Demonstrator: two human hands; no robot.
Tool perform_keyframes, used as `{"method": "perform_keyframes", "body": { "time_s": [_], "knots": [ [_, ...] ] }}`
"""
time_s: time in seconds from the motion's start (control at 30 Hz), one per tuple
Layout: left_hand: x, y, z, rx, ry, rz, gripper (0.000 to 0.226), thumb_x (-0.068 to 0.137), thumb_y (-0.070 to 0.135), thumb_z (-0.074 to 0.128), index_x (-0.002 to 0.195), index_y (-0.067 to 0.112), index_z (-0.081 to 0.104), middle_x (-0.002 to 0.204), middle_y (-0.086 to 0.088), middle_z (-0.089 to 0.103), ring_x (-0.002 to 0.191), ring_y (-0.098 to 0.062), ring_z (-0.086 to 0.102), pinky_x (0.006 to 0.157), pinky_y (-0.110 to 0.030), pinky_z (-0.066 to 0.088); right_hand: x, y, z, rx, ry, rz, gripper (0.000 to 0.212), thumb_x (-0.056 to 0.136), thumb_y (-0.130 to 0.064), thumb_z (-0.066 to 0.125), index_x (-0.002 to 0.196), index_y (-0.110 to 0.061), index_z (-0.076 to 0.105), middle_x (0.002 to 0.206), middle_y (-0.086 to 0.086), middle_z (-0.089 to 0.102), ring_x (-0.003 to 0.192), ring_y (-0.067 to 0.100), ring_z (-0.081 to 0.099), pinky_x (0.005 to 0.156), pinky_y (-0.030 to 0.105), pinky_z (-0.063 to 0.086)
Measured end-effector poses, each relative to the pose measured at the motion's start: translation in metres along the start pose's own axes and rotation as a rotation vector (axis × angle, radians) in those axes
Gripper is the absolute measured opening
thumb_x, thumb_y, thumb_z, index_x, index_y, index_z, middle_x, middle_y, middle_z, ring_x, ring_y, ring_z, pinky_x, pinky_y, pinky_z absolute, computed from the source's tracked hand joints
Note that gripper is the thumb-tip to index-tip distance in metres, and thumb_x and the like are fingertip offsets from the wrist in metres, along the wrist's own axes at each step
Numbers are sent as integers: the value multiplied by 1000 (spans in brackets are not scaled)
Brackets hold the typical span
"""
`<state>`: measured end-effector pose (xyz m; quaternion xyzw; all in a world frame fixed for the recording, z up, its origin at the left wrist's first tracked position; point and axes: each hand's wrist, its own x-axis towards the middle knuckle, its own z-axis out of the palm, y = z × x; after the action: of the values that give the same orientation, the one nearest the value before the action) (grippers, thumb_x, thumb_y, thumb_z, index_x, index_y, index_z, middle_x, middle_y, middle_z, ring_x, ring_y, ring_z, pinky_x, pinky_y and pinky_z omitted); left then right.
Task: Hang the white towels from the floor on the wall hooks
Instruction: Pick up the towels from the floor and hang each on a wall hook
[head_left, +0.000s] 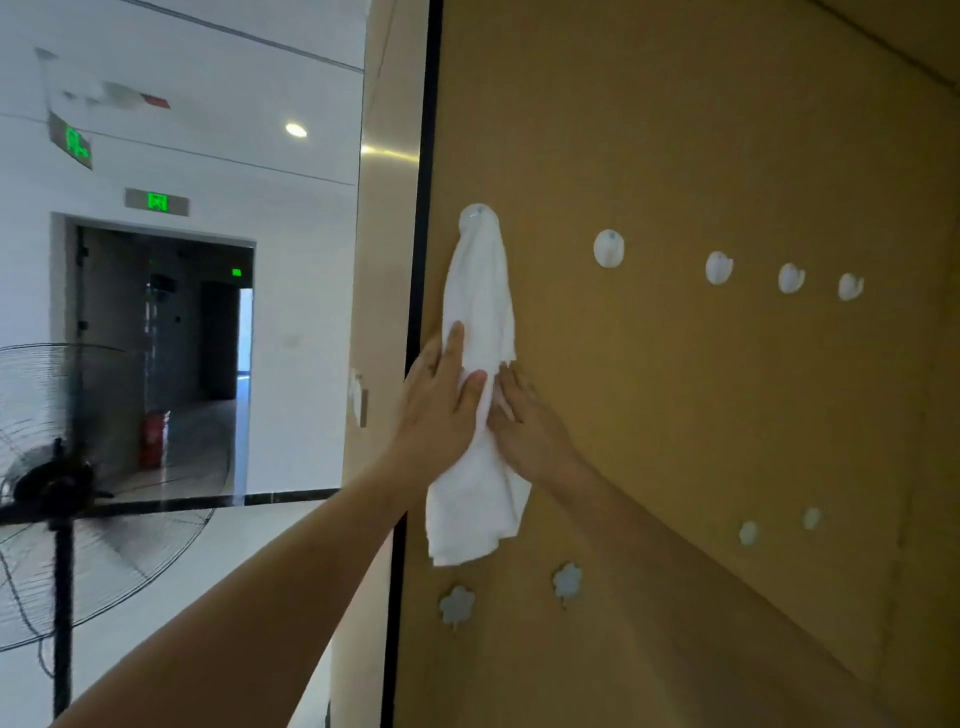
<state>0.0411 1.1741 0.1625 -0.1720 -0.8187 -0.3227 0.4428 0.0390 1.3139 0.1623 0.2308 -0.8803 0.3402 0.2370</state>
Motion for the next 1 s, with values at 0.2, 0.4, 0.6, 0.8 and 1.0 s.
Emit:
{"method": "perform_keyframes", "body": {
  "time_s": [0.2, 0.4, 0.6, 0.8, 1.0],
  "knots": [
    [-6, 28, -35, 208, 48, 47, 58, 100, 39, 45, 153, 21, 30, 164, -6, 15, 151, -27, 9, 121, -44, 16, -52, -25, -43, 87, 92, 171, 46, 105, -37, 39, 149, -22, 42, 151, -2, 44, 130, 11, 45, 114, 30, 33],
    [-39, 101, -31, 169, -69, 289, 50, 95, 32, 50, 143, 19, 49, 157, -11, 33, 150, -30, 16, 122, -45, 14, -123, -26, -92, -133, 153, 267, 49, 100, -40, 50, 146, -25, 46, 152, -5, 44, 130, 14, 49, 110, 26, 35],
    [-95, 231, 20, -123, -312, 327, 48, 92, 33, 50, 139, 22, 52, 145, -2, 50, 136, -23, 39, 110, -41, 34, -246, -4, -183, -477, 220, 433, 58, 95, -48, 52, 149, -28, 41, 149, -3, 48, 131, 21, 50, 105, 36, 44],
    [-193, 413, 72, -319, -550, 408, 43, 95, 34, 55, 136, 23, 55, 141, -4, 51, 133, -26, 39, 111, -42, 33, -439, 7, -308, -685, 282, 720, 63, 93, -46, 54, 151, -27, 36, 149, 4, 47, 134, 30, 45, 106, 43, 43],
    [-338, 604, 90, -484, -837, 607, 50, 95, 39, 54, 143, 26, 48, 146, -2, 47, 134, -24, 41, 106, -39, 40, -670, -9, -402, -744, 364, 1053, 69, 93, -48, 57, 152, -22, 31, 147, 10, 47, 131, 29, 46, 105, 39, 40]
  ]
}}
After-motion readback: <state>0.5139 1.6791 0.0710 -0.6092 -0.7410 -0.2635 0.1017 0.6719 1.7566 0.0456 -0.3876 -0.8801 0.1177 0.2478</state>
